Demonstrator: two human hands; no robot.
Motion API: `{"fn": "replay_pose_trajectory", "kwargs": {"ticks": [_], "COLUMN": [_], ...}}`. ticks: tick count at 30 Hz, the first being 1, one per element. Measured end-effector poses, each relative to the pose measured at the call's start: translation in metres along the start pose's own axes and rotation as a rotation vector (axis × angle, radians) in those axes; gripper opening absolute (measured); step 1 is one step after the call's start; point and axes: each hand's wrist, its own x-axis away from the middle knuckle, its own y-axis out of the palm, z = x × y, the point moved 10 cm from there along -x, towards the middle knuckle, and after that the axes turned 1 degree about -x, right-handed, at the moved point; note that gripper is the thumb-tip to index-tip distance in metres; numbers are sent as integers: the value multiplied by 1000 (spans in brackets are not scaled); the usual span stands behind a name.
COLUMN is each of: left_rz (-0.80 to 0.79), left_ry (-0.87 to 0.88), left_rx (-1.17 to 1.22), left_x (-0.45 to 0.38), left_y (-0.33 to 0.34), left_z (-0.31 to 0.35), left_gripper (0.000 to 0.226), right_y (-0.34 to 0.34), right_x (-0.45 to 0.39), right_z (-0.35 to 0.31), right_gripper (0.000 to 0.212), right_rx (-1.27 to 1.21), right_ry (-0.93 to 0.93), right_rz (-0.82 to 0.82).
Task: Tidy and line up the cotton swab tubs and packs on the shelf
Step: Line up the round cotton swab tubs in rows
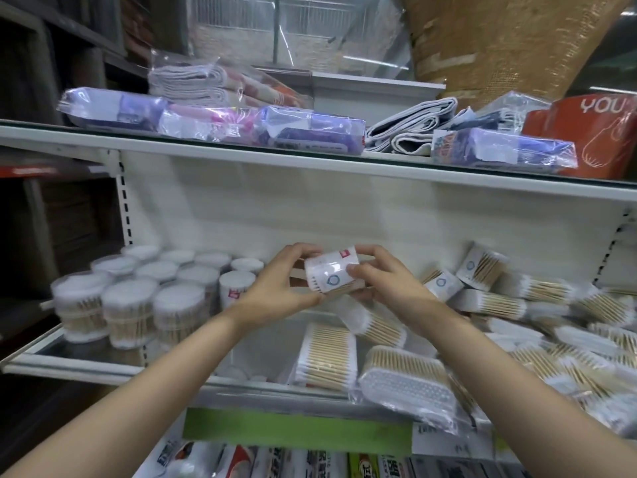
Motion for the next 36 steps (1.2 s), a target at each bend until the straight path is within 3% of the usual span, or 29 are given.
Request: {"fn": "replay_pose_trajectory", "kwargs": {"ticks": [7,12,17,20,23,26,29,32,36], "left_rz": [-52,26,47,33,31,-32,-130,-169,-222], "left_ry": [-54,-94,-150,-132,-107,-119,-135,-165,-152], "left_rx": [148,367,613,629,654,596,477,570,576], "left_x": [15,12,11,16,19,23,31,37,41], "left_y": [-8,-25,-34,-39,-47,-51,-45,-40,-34], "left_z": [6,-3,-8,-7,-6,-14,-20,-23,-20], "left_gripper": [67,70,44,33,41,58,59,47,30], "right_y": [21,23,37,45,52,50,44,47,59], "right_x": [7,8,14,15,18,16,12,10,10], "right_z": [-15,-14,-3,-1,-8,-22,-32,-37,-40], "right_gripper": [46,46,59,57,48,39,35,17,30], "right_rx": [-211,-305,-13,26,36,-150,-292,-277,-263], "right_ry": [-50,-41,20,31,25,-18,-58,-90,-106], "right_rz": [-168,-107,-137,-158,-171,-76,28,47,-28]}}
